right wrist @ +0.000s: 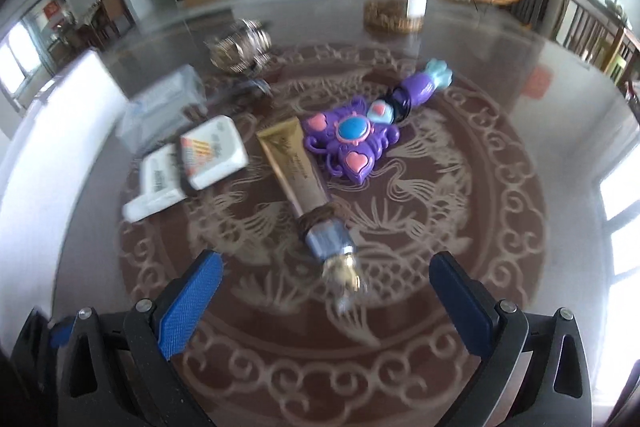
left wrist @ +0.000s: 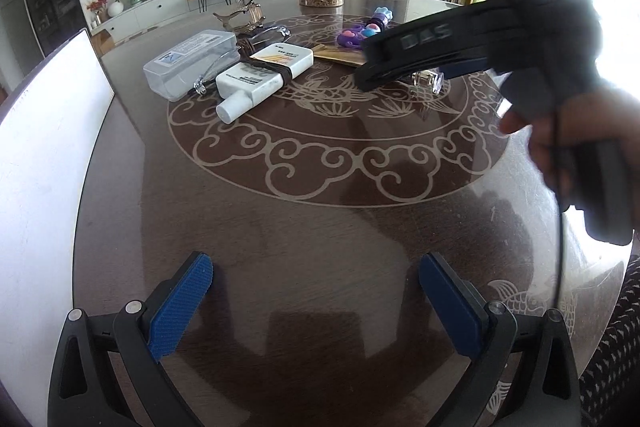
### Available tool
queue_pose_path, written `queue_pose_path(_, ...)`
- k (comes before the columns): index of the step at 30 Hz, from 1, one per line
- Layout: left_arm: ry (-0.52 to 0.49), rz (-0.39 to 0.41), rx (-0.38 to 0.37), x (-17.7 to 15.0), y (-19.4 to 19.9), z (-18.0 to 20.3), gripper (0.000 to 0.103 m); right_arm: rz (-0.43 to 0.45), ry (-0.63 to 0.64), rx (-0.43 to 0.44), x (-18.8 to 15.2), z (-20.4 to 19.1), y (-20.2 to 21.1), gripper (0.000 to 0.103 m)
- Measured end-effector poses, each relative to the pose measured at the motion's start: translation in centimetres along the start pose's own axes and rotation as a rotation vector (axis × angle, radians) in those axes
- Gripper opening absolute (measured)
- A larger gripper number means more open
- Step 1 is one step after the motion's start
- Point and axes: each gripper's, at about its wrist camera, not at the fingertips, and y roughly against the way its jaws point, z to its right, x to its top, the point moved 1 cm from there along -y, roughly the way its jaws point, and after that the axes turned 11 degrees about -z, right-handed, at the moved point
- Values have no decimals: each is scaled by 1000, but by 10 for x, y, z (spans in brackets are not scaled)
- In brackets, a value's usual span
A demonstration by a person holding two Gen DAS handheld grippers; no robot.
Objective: Organize objects
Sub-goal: 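Lower the right tool onto the gold cosmetic tube and close it, then grasp the white sunscreen bottle with the left tool while the right tool holds the gold tube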
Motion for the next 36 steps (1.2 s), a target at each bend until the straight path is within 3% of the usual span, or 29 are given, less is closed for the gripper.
queue_pose_path(2,0,0,0,0,0,0,103,8,15,0,1,-6,-6,102)
queue_pose_path(5,2,0,2,0,0,0,103,35,60,-41,-3,-19,-2,67)
queue_pose_path(7,2,0,2,0,0,0,103,46,75,-53,-9,-23,0,32)
queue_pose_path(9,2,0,2,0,0,0,103,56,59,-26,-16,-19,4,27)
queue_pose_path(16,2,0,2,0,-1,-1,103,119,-66,2,-88,15,30,26)
queue_pose_path(20,2,0,2,0,-1,-1,103,159,-161,-42,-137,38,47,26)
queue_pose_path(24,1,0,1,1,-1,-1,103,203,-203,-60,-156,49,56,28)
queue_pose_path(26,-9,-2,-3,3,-3,-2,103,223,-193,-71,-156,48,57,42)
queue_pose_path(27,-36,-6,-13,8,-5,-2,103,226,-184,-87,-157,46,55,65)
queue_pose_path(28,-53,-19,-19,14,-7,-3,103,214,-183,-102,-158,45,54,82)
queue_pose_path(32,40,-107,15,58,-25,-22,103,208,-175,-91,-157,45,55,84)
queue_pose_path(36,101,-107,40,102,-44,-40,103,216,-187,-78,-159,46,55,85)
